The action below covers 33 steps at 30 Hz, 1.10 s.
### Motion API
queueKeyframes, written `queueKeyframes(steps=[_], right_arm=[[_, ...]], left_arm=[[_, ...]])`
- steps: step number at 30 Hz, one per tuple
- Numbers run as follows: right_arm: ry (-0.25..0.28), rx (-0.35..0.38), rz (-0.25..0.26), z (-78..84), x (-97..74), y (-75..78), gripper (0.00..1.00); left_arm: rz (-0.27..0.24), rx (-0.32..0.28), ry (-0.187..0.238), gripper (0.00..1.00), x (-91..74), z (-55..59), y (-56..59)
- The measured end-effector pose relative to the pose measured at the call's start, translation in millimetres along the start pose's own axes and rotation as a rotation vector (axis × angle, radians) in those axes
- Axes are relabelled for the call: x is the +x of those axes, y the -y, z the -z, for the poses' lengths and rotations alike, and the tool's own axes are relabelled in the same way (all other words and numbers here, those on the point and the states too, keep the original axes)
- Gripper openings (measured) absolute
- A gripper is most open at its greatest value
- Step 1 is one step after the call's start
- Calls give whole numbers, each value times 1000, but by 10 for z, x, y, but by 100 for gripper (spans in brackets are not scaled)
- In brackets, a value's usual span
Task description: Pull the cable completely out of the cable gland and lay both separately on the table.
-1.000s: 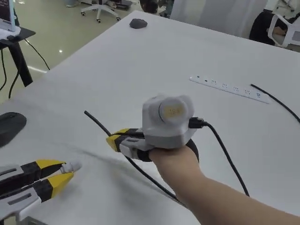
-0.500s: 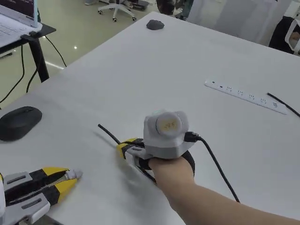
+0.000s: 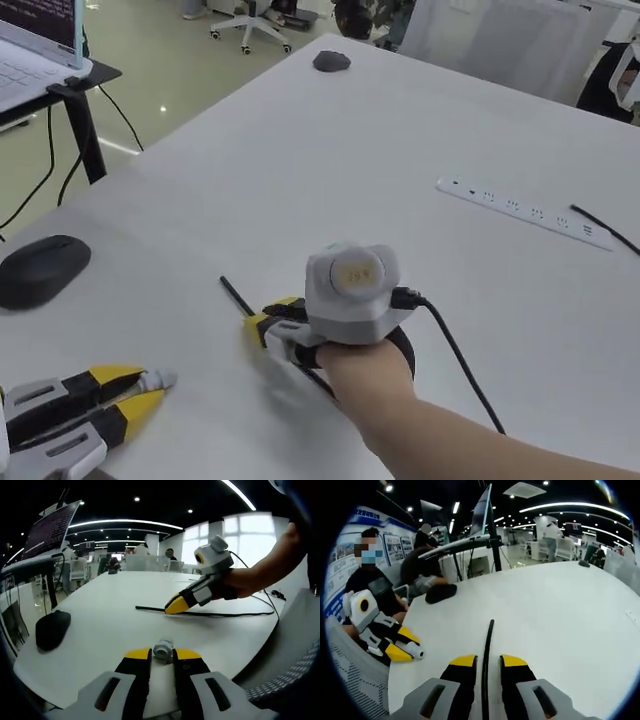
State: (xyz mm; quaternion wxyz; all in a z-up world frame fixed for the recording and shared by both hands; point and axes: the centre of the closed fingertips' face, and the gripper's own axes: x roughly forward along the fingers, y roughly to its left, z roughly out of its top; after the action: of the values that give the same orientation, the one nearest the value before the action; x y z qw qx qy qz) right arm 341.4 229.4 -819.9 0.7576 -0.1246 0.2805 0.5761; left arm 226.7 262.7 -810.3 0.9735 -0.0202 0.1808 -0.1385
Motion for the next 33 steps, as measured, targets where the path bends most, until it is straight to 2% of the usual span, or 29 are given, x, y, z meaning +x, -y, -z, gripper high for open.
queueKeyframes(steps=[1,2,4,5,7,9,12,14,15,17,18,20,21,22,24,28,30,31,32,33], right_arm=[[-2,-10,5,1,-7,15,17],[-11,-20,7,18,-22,32,20],[-27,-30,11,39,-88,42,26],[-29,-32,11,39,-117,52,33],[-34,-37,9,38,-205,76,39],[-26,-47,17,30,-312,108,43],[-16,-37,29,44,-485,141,55],[-13,-20,40,69,-705,150,64],[-13,-21,49,82,-774,169,68],[-17,-30,64,133,-948,206,74],[-24,-43,74,178,-1062,227,77],[-31,-76,63,253,-1225,227,78],[-41,-82,83,317,-1363,258,79],[-40,-83,97,348,-1445,282,85],[-52,-8,128,466,-1667,352,90],[-6,70,203,558,-2103,511,99],[2,89,230,608,-2283,549,99],[5,90,230,646,-2393,549,99],[9,93,235,671,-2471,550,99],[7,93,267,718,-2603,577,99]], left_arm=[[6,22,-2,22,-6,3,11],[10,0,12,30,2,-27,28],[16,-38,2,39,-3,-41,54],[14,-25,7,38,-7,-65,59],[25,17,23,37,-1,-129,87],[66,11,51,47,29,-188,119],[81,24,80,65,82,-305,140],[87,29,108,71,108,-421,141],[94,26,110,72,116,-450,146],[132,11,126,73,156,-528,188],[155,12,131,75,181,-577,235],[215,12,148,87,219,-662,354],[221,15,141,91,239,-682,373],[234,20,135,94,255,-705,407],[267,16,125,95,293,-772,479],[350,20,130,96,374,-940,675],[392,4,137,99,412,-1008,770],[433,-7,138,98,425,-1042,859],[447,-10,130,98,442,-1050,896],[468,0,117,99,473,-1057,955]])
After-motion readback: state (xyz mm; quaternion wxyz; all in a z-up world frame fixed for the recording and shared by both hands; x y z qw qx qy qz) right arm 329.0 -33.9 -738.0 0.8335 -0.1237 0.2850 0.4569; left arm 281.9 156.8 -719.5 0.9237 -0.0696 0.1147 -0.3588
